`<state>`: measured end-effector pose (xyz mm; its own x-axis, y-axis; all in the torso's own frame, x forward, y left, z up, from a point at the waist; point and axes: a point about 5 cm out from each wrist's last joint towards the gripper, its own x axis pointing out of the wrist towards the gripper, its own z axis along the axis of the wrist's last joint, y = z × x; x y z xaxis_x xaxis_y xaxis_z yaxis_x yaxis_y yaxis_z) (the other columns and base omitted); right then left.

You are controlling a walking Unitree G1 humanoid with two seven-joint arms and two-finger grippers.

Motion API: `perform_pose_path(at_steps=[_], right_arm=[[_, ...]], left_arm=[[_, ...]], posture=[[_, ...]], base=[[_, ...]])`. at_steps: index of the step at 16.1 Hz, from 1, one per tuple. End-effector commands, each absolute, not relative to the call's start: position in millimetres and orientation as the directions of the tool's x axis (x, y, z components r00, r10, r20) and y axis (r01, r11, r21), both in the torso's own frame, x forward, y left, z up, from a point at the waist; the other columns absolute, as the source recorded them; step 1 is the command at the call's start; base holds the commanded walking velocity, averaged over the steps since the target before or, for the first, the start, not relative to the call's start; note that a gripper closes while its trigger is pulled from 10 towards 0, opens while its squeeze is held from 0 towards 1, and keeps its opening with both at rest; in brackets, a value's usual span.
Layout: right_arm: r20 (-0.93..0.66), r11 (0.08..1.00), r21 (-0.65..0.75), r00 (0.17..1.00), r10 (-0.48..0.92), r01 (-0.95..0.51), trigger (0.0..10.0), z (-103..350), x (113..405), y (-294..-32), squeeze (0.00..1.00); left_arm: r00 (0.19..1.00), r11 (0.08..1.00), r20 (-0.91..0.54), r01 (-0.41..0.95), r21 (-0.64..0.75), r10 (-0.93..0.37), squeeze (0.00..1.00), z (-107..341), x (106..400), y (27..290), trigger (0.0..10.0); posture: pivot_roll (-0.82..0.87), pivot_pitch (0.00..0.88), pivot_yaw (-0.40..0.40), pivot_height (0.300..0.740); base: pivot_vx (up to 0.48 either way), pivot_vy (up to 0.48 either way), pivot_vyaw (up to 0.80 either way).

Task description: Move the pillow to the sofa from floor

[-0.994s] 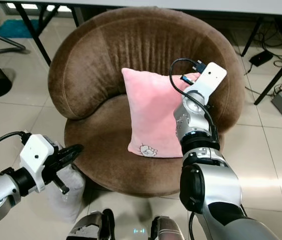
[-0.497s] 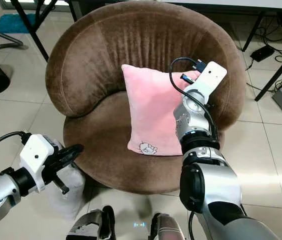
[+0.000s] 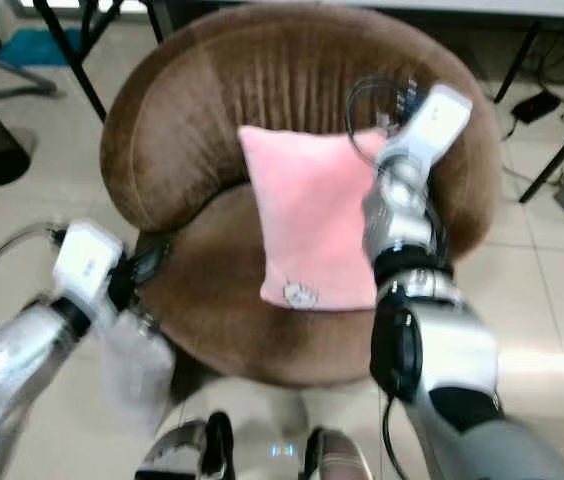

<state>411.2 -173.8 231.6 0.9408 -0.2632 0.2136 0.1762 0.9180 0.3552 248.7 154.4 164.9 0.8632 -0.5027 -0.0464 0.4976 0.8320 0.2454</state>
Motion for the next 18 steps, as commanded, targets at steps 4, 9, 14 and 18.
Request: perform_pose_path(at_steps=[4, 9, 14, 18], right_arm=[[0.24, 0.924, 0.354, 0.94, -0.241, 0.147, 10.0, 233.6, 410.8, -175.5, 1.0], [0.254, 0.967, 0.238, 0.955, -0.153, 0.092, 10.0, 225.4, 408.8, -169.2, 0.0], [0.206, 0.988, 0.152, 0.978, -0.034, 0.002, 10.0, 183.6, 365.3, -156.9, 0.0], [0.152, 0.989, 0.145, 0.988, -0.011, -0.011, 10.0, 164.5, 334.1, -156.0, 0.0]], left_arm=[[0.87, 0.836, -0.083, 0.491, 0.246, -0.487, 0.0, 155.9, 247.0, 157.5, 10.0], [0.916, 0.888, -0.077, 0.401, 0.226, -0.395, 0.0, 148.1, 255.8, 161.2, 10.0], [0.941, 0.917, -0.091, 0.338, 0.21, -0.326, 0.0, 140.2, 261.8, 157.2, 10.0], [0.959, 0.943, -0.094, 0.279, 0.179, -0.266, 0.0, 137.0, 266.3, 162.1, 10.0]], posture=[[0.02, 0.117, 0.055, 0.74], [-0.01, 0.082, 0.038, 0.74], [-0.06, 0.035, 0.039, 0.74], [-0.07, 0.021, 0.044, 0.74]], base=[[0.0, 0.0, 0.0], [0.0, 0.0, 0.0], [0.0, 0.0, 0.0], [0.0, 0.0, 0.0]])
